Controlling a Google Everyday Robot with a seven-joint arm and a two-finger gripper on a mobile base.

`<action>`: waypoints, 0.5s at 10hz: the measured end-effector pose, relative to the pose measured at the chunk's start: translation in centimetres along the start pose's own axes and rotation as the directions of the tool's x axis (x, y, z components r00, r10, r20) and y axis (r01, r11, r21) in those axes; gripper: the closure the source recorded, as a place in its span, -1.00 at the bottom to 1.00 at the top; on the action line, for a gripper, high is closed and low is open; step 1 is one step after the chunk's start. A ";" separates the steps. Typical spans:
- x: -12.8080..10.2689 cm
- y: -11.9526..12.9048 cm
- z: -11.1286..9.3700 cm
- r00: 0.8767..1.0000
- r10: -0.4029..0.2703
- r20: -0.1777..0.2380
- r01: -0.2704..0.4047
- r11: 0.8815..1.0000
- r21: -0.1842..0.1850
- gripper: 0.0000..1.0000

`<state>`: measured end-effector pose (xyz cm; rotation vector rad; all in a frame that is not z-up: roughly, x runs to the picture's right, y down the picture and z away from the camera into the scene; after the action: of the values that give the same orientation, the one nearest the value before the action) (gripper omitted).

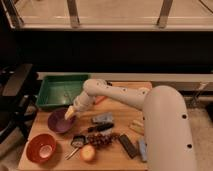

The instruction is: Stack bowls on top of each other

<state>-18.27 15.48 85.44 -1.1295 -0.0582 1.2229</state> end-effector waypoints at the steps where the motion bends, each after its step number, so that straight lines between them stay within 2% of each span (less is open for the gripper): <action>1: 0.1 -0.1 -0.1 1.000 0.003 0.000 -0.003 1.000 0.004 0.38; 3: 0.0 0.4 -1.5 1.000 -0.001 0.023 0.001 1.000 0.013 0.82; 4: -0.1 1.1 -2.8 0.999 -0.011 0.039 0.010 1.000 0.018 0.96; 5: -0.3 2.1 -3.8 0.998 -0.030 0.049 0.029 0.999 0.019 1.00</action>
<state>-17.69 12.61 82.25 -1.0788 -0.1003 1.2229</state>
